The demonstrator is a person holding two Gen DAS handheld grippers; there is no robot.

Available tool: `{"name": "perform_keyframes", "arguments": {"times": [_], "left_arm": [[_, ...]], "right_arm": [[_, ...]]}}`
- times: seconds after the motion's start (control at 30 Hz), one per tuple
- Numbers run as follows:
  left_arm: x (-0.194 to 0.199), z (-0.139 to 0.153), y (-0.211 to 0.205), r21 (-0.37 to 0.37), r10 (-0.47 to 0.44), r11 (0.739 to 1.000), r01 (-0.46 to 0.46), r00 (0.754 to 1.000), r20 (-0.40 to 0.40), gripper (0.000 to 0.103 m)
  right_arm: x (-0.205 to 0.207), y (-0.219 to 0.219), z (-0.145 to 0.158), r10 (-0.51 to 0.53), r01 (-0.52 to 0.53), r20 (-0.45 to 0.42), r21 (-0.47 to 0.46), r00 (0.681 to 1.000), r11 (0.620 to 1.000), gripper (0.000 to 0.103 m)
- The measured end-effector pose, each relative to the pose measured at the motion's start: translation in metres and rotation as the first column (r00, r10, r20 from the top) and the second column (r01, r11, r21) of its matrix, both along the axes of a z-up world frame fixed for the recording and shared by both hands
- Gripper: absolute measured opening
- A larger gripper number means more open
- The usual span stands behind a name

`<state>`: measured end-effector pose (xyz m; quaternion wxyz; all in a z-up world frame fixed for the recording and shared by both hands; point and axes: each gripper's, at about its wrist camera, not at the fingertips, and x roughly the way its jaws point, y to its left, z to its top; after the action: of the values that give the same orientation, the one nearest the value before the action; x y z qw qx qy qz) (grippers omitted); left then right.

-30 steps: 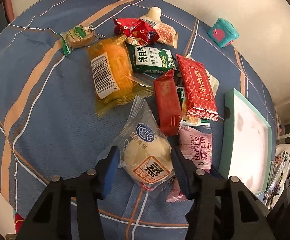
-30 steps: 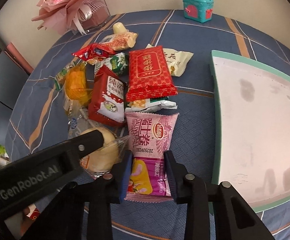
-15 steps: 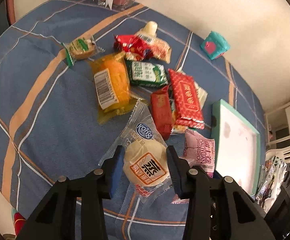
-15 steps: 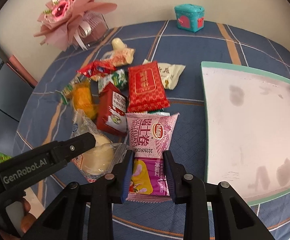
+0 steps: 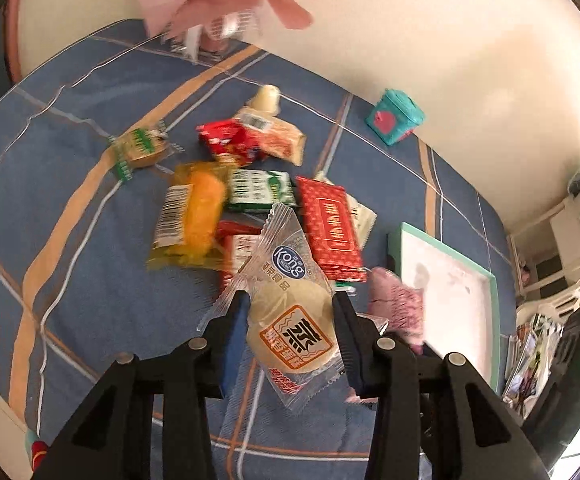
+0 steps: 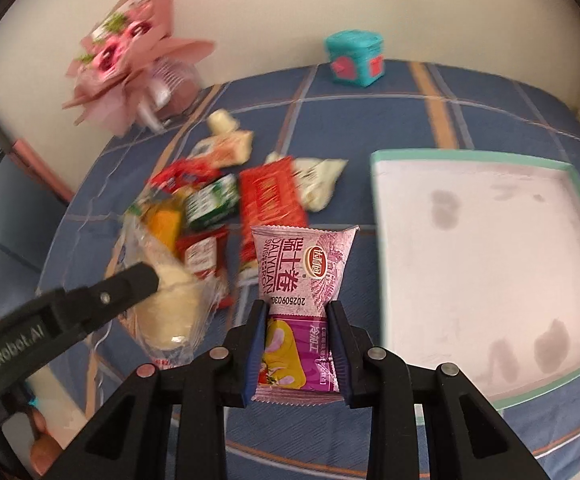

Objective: Organize snacks
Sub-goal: 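Carry both snacks over the white tray and open both grippers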

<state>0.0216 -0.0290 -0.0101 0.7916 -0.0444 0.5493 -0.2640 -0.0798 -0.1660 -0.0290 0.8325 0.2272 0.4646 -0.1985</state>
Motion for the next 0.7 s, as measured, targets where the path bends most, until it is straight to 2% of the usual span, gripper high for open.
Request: {"name": "perform_keyframes", "arguments": {"times": [0.17, 0.37, 0.53, 0.7], "left_arm": [[-0.003, 0.006, -0.041, 0.003, -0.084, 0.996, 0.084, 0.996, 0.034, 0.043], [-0.009, -0.001, -0.101, 0.023, -0.194, 0.981, 0.194, 0.98, 0.047, 0.044], [-0.014, -0.005, -0.148, 0.03, -0.273, 0.962, 0.272, 0.959, 0.072, 0.044], [-0.022, -0.008, -0.191, 0.058, -0.353, 0.935, 0.349, 0.928, 0.116, 0.044]], "right_arm": [[-0.019, -0.039, 0.004, -0.126, 0.124, -0.014, -0.085, 0.992, 0.989, 0.032], [-0.037, -0.096, -0.005, -0.257, 0.252, -0.037, -0.096, 0.966, 0.963, 0.032], [-0.045, -0.133, -0.017, -0.325, 0.318, -0.063, -0.103, 0.944, 0.943, 0.032], [-0.05, -0.167, -0.028, -0.386, 0.374, -0.088, -0.128, 0.918, 0.918, 0.032]]}}
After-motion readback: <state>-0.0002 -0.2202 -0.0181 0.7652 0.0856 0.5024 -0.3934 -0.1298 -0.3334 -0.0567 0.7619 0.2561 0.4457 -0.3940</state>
